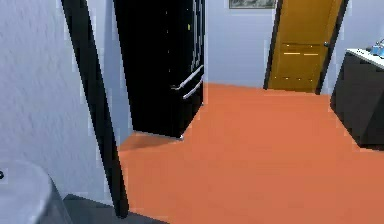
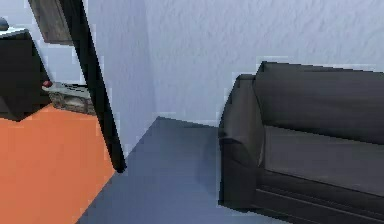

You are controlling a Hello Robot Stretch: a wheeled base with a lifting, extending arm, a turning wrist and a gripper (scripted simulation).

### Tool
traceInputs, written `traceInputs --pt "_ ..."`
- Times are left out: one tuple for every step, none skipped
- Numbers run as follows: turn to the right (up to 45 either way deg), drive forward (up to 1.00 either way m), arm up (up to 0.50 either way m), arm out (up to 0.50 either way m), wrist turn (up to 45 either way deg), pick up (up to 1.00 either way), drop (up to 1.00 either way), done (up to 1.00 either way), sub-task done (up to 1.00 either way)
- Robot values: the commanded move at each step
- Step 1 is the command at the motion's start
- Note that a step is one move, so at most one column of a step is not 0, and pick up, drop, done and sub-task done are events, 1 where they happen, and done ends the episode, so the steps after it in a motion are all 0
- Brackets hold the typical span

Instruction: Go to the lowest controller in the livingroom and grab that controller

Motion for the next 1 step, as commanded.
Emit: traceInputs --pt "0.0 0.3 0.0 0.0 0.0 0.0 0.0 0.0 0.0"
